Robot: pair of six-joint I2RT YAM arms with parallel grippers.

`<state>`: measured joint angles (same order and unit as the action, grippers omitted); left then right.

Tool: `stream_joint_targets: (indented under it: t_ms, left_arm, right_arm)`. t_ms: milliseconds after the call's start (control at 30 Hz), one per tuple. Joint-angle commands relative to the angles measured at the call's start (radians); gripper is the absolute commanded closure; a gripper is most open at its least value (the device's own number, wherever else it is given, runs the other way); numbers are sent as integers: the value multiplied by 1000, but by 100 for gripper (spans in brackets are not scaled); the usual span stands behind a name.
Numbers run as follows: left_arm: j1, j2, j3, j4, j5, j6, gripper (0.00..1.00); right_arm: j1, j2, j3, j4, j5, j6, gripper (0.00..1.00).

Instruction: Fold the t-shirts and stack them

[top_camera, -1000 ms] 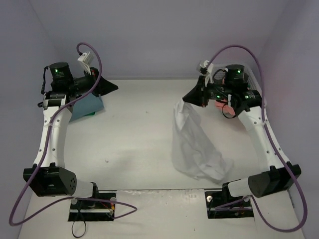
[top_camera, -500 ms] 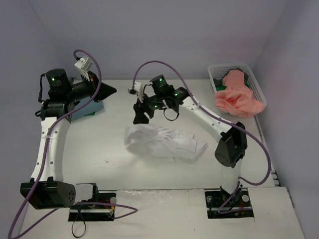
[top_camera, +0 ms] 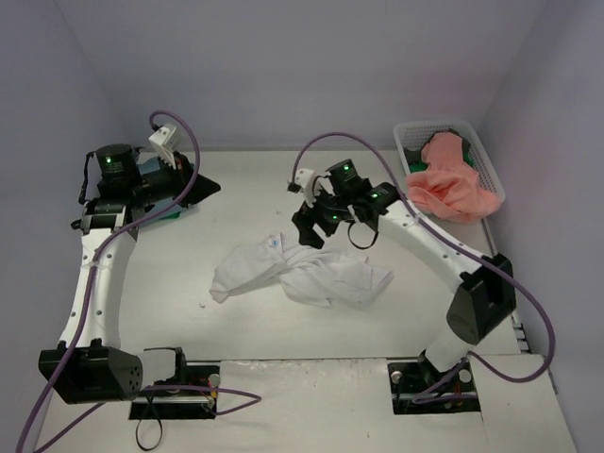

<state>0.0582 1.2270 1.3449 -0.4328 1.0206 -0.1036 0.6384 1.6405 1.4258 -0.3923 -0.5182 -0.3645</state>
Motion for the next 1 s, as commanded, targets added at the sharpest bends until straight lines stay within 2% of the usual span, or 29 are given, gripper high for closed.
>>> stream_joint_targets:
  t_ms: [0, 100, 233, 267, 300, 367, 633, 733, 967]
  left_arm:
    - [-1, -35, 22, -40, -10, 91, 100]
    - [-3, -44, 8, -70, -31, 140, 100]
    - [-3, -43, 0, -112, -60, 189, 99]
    - [-3, -40, 3, -142, -63, 209, 90]
    - [-3, -34, 3, -153, -63, 217, 75]
    - [-3, -29, -10, -168, -63, 229, 62]
    - [-3, -34, -49, -162, -89, 229, 30]
    - [-3, -40, -76, -156, -108, 237, 27]
    - [-1, -38, -131, -159, -203, 281, 27]
  right_arm:
    - [-104, -100, -57, 12, 115, 4, 29]
    - [-202, -131, -143, 7, 139, -22, 35]
    - [-304, -122, -243, 6, 83, -71, 43]
    - [-321, -116, -275, 7, 80, -80, 43]
    - [-325, -108, -292, 7, 78, -91, 42]
    - [-327, -99, -315, 7, 75, -120, 39]
    - [-353, -36, -357, 7, 40, -178, 39]
    - [-356, -8, -364, 9, 41, -191, 39]
    - [-359, 18, -377, 9, 60, -156, 41]
